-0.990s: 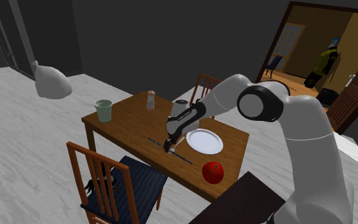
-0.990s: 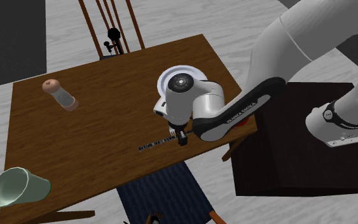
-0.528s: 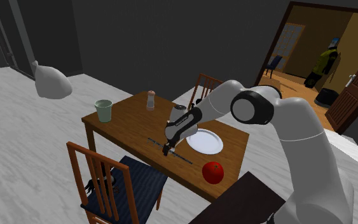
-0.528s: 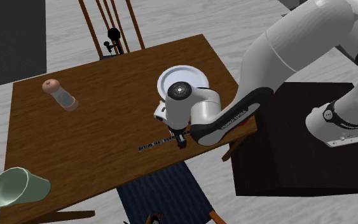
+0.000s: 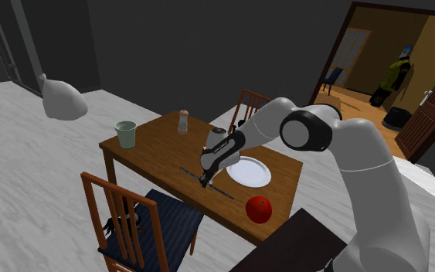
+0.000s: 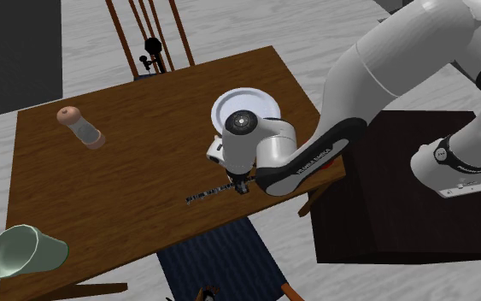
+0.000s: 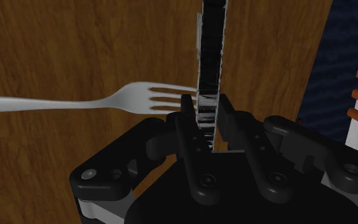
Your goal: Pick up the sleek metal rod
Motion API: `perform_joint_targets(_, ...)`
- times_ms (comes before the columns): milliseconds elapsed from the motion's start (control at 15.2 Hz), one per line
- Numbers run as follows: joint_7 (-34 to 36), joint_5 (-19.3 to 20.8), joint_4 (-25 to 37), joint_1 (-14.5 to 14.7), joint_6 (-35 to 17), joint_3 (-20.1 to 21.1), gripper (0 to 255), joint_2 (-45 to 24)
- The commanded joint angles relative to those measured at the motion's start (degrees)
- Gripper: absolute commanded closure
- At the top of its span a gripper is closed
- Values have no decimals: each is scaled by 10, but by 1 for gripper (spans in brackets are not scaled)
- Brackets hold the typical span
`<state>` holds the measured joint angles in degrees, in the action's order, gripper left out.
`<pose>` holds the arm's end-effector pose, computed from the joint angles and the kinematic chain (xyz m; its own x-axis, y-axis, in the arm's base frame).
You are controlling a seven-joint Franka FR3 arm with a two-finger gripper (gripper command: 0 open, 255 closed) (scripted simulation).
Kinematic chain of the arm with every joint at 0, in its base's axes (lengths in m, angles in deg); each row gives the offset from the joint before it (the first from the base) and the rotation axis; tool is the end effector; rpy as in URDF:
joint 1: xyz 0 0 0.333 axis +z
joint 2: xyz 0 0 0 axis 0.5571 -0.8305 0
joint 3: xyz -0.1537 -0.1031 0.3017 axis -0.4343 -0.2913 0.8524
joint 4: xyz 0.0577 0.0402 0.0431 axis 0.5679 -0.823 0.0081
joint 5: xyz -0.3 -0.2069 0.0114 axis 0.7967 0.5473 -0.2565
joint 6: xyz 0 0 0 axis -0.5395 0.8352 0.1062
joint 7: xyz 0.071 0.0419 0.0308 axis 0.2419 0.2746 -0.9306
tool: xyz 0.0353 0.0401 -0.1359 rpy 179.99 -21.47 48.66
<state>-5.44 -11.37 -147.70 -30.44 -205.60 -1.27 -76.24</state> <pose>0.6552 0.0344 0.1231 0.9292 0.3660 0.0512 0.3673 -0.9299 -0.0186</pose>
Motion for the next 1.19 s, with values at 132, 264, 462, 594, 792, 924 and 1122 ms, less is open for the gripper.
perform_joint_targets(132, 0, 0, 0, 0, 0, 0, 255, 0)
perform_joint_targets(264, 1, 0, -6, 1, 8, -1, 255, 14)
perform_joint_targets(462, 2, 1, -13, 1, 21, -1, 255, 34)
perform_joint_targets(594, 3, 2, -17, 2, 30, -2, 255, 47)
perform_joint_targets(792, 4, 3, -22, 2, 44, -3, 255, 66)
perform_joint_targets(924, 4, 3, -26, 3, 53, -4, 255, 79)
perform_joint_targets(1122, 6, 4, -29, 3, 68, -4, 255, 97)
